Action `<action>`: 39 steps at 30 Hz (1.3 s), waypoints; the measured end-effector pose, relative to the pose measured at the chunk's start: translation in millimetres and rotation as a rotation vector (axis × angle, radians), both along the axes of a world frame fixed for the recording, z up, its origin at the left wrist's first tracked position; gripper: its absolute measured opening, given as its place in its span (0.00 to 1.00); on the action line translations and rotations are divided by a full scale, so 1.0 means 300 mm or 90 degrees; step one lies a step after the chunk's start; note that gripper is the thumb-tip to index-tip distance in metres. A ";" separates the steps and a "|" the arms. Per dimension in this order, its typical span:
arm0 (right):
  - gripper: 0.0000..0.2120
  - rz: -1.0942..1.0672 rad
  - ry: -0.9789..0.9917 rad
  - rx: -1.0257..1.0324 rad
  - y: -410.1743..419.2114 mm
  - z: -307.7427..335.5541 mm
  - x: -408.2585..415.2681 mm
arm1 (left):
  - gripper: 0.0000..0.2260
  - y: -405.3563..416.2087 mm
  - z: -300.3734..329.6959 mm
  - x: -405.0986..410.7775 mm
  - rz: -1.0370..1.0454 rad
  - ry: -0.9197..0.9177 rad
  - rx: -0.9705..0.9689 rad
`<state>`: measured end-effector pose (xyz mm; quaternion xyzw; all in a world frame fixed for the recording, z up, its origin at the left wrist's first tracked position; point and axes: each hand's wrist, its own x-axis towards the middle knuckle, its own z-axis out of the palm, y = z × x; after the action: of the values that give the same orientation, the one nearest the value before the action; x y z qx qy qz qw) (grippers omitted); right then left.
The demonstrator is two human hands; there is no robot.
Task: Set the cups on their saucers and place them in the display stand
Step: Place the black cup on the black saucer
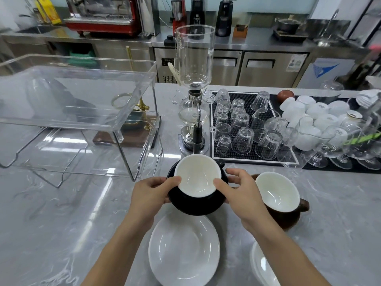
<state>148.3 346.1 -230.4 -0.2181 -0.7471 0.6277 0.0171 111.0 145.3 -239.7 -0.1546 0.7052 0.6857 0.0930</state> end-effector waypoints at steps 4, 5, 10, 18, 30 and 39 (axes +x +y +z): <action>0.23 0.005 -0.020 -0.009 0.017 -0.018 -0.050 | 0.09 0.017 -0.021 -0.041 0.004 -0.015 -0.001; 0.24 0.007 -0.024 -0.005 0.021 -0.024 -0.061 | 0.10 0.021 -0.027 -0.048 0.006 -0.018 0.001; 0.24 0.011 -0.043 0.001 0.038 -0.050 -0.092 | 0.14 0.047 -0.052 -0.073 0.007 -0.023 0.003; 0.19 0.011 -0.068 -0.008 0.056 -0.090 -0.126 | 0.21 0.073 -0.099 -0.105 -0.022 -0.033 -0.017; 0.17 0.015 -0.077 -0.044 0.060 -0.112 -0.136 | 0.19 0.073 -0.149 -0.113 -0.057 -0.060 -0.015; 0.20 0.040 -0.098 0.027 0.059 -0.115 -0.140 | 0.09 0.068 -0.153 -0.112 -0.070 -0.061 -0.025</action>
<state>106.1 363.7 -264.8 -0.2418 -0.7657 0.5934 -0.0559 77.3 165.6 -285.6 -0.1501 0.7205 0.6575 0.1614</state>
